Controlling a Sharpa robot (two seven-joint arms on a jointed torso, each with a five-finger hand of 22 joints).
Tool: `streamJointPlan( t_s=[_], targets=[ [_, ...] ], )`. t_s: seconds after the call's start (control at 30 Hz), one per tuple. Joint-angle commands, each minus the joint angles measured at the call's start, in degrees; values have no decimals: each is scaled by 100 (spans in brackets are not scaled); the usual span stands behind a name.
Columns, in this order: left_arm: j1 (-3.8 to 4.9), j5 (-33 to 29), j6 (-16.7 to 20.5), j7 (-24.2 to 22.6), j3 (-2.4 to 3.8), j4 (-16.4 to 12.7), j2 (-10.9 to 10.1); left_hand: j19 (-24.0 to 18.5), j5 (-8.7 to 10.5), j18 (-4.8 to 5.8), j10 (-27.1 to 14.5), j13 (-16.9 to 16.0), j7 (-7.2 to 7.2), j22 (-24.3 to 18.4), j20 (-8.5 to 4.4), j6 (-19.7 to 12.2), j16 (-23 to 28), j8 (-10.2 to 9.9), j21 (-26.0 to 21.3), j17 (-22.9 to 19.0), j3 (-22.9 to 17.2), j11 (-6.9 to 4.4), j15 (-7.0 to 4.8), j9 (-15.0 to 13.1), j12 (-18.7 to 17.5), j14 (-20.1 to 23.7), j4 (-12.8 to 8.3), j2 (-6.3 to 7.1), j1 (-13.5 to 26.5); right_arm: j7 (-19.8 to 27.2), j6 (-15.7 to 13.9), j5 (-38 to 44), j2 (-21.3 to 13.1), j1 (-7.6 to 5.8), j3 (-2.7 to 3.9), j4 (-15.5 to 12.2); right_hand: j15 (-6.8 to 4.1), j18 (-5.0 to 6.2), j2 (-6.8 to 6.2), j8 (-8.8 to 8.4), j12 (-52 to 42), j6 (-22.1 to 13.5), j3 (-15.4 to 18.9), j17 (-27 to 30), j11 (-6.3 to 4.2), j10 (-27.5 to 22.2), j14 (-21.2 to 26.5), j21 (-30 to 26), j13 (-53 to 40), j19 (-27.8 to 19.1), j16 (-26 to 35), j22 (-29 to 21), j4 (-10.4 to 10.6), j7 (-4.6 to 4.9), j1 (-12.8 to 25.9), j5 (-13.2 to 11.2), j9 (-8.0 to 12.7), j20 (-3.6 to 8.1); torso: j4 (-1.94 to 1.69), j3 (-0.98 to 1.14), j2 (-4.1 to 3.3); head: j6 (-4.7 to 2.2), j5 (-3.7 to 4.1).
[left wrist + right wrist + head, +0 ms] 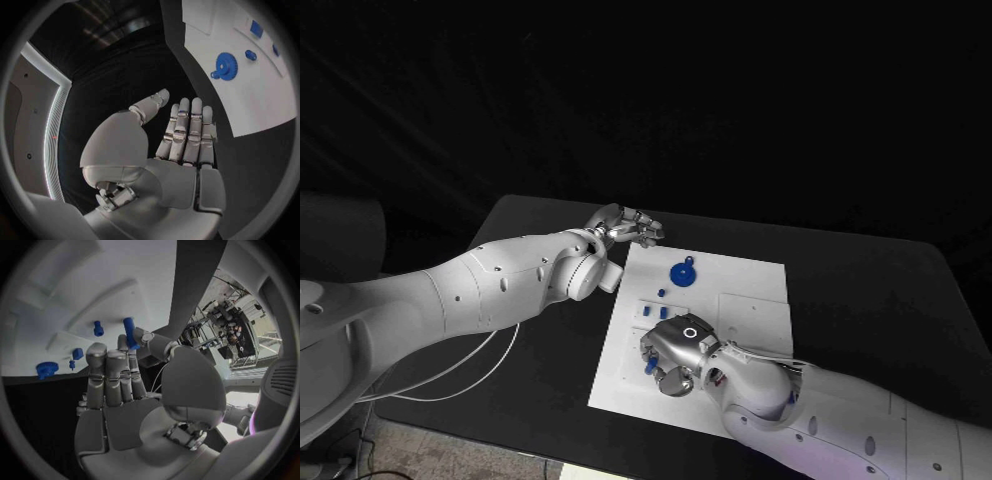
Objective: Assemble the parts on the task board
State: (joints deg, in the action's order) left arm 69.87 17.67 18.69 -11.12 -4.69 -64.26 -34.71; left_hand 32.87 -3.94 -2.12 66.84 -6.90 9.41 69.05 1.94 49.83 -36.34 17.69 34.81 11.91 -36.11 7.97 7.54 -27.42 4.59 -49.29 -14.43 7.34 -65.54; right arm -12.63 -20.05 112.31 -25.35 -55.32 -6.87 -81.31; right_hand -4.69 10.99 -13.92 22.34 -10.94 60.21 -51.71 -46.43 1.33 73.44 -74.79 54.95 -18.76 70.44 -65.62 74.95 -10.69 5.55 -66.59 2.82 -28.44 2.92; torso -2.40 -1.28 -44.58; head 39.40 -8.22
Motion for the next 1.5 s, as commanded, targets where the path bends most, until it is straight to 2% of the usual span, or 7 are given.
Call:
streamJointPlan(
  t_s=[0.03, 0.6, 0.77, 0.97, 1.23, 1.33, 1.5],
  targets=[
    [7, -19, -71, -28, 5, -17, 9, 25, 25, 9, -30, 6, 1, 9, -6, -59, 41, 19, -24, 11, 19, -8, 8, 2, -25, -39, 1, -57, -10, -38, 243, 121, 28, 26, -54, 40, -45, 400, 58, 14, -15, 37, 2, 7, -9, 296, 42, 30, -1, -13, -20, 105, -50, -2, -13, 3, -5, 41, 0, -2, 2, 7, -1],
    [8, -19, -75, -14, 5, -26, 5, 26, 26, 10, -32, 10, 1, 12, -6, -61, 52, 20, -30, 21, 22, -7, 9, 3, -25, -39, 2, -58, -8, -27, -12, 79, 87, 49, -147, 80, -29, 401, 12, -15, 15, 14, -28, 20, 8, 248, 59, 17, -32, -39, 6, 100, -69, 9, 36, 13, -12, 26, 2, -4, 3, 32, -2],
    [8, -19, -75, -10, 5, -27, -1, 25, 26, 10, -34, 11, 2, 13, -6, -62, 55, 19, -31, 23, 24, -6, 9, 3, -26, -39, 2, -56, -8, 113, -258, -183, 62, 48, -148, 75, 113, 400, -293, -261, 264, -372, 230, 39, 157, -172, 44, 23, 32, -36, 20, 103, -98, 175, 265, 59, 80, 0, 4, -1, 5, 27, -3],
    [8, -19, -76, 0, 5, -21, -8, 25, 27, 11, -37, 13, 2, 14, -6, -65, 60, 19, -34, 27, 25, -5, 10, 4, -28, -38, 0, -54, -8, 204, -619, -394, -42, 47, -148, -17, 364, 401, -333, -577, 632, -946, 1031, 38, 409, -809, 70, -7, 216, -118, 1, 93, -516, 428, 551, 93, 222, -49, 10, 6, 6, 13, 1],
    [8, -17, -78, 13, 5, -6, -19, 24, 27, 11, -41, 16, 3, 15, -6, -68, 67, 18, -37, 31, 26, -3, 10, 5, -30, -35, -2, -51, -10, 259, -1044, -543, -319, 42, -139, -316, 497, 401, -340, -624, 724, -1093, 1498, 50, 553, -1198, 129, -74, 391, -185, -7, 78, -600, 392, 618, 89, 258, -86, 13, 11, 4, -8, 35],
    [8, -17, -77, 11, 5, 5, -19, 23, 27, 11, -43, 17, 4, 16, -5, -68, 70, 18, -39, 33, 27, -3, 11, 5, -30, -34, -3, -50, -10, 331, -1160, -731, -533, 7, -62, -520, 507, 401, -337, -624, 687, -1119, 1558, 52, 561, -1246, 141, -89, 421, -191, -14, 72, -591, 352, 567, 83, 260, -83, 25, 19, 11, -39, 67],
    [6, -18, -82, 7, 4, 20, -32, 23, 27, 12, -44, 18, 4, 16, -5, -69, 73, 18, -40, 35, 27, -2, 11, 5, -31, -34, -3, -50, -11, 561, -1178, -1913, -1183, -163, 278, -979, 439, 401, -331, -573, 465, -1079, 1571, 64, 491, -1057, 118, -108, 410, -130, -37, 52, -462, 382, 592, 107, 244, -85, 28, 19, 21, -106, 180]
  ],
)
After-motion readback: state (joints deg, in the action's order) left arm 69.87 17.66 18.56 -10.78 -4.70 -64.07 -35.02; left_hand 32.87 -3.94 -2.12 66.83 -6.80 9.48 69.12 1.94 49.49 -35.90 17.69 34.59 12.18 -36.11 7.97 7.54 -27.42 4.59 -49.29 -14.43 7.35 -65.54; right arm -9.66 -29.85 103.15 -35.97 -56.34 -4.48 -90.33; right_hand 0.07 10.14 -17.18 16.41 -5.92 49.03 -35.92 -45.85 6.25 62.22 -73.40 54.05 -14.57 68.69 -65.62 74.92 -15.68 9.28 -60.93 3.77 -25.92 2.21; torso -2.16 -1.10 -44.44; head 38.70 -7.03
